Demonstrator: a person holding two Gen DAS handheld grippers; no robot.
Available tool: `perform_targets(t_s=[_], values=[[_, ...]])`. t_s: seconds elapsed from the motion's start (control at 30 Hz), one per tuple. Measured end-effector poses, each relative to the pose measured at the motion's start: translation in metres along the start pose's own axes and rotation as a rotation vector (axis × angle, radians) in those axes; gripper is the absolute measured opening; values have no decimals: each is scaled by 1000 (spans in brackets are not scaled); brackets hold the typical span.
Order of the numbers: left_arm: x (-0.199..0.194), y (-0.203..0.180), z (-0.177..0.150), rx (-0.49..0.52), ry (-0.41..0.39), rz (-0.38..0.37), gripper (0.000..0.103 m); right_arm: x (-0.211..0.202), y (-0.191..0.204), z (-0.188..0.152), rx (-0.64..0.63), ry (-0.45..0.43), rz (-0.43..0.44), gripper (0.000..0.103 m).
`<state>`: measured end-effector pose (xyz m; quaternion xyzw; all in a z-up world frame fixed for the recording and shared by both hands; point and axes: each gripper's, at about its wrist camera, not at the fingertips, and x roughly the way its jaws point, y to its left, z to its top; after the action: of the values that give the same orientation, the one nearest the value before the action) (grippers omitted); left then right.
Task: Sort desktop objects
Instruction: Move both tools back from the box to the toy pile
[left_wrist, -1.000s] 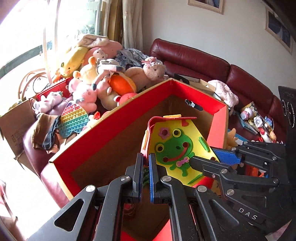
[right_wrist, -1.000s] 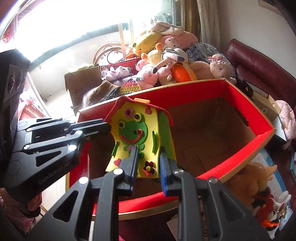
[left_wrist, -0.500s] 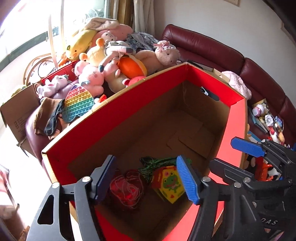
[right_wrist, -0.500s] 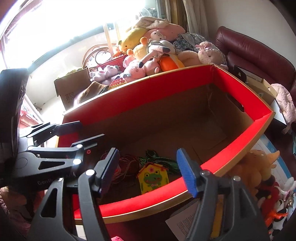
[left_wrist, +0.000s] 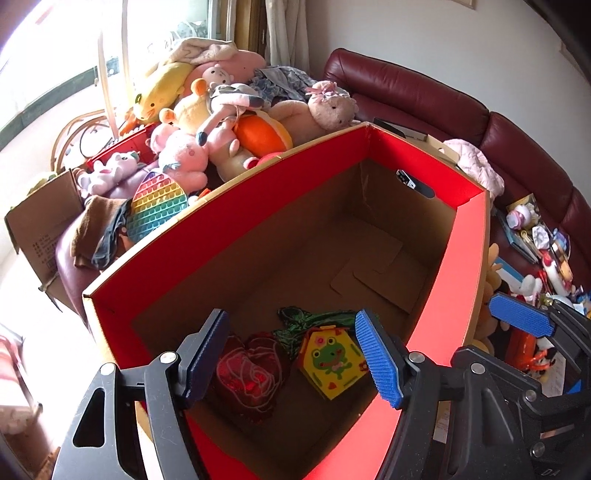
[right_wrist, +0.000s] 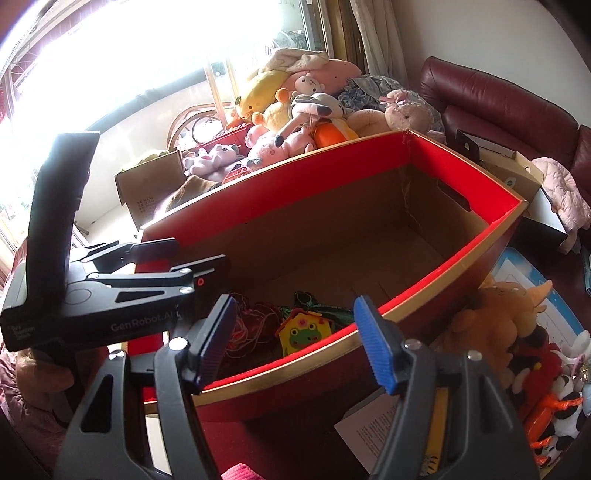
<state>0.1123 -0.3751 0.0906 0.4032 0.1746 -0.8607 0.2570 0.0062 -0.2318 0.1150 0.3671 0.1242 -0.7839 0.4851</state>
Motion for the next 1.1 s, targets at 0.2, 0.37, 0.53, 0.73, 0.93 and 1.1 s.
perform_targets(t_s=[0.2,0.37,0.53,0.73,0.93,1.1], values=[[-17,-9,-2,-12,-50,5,71,-22,-13,-14,37,-39,-5,67],[-33,-38,-3,53,-91,-4,72,-42,-36,-30,100,-66,-25,69],[-45,-81,-11,144,-93,-51,72,-67,-67,-52,148,-95,-74,69],[-42,-143,-31,262,-49,-131,72,-103,-129,-105,251,-96,-216,69],[-30,-209,-66,376,34,-209,72,-144,-206,-192,477,-73,-359,69],[-18,-266,-99,465,114,-274,72,-168,-252,-258,649,-57,-439,69]])
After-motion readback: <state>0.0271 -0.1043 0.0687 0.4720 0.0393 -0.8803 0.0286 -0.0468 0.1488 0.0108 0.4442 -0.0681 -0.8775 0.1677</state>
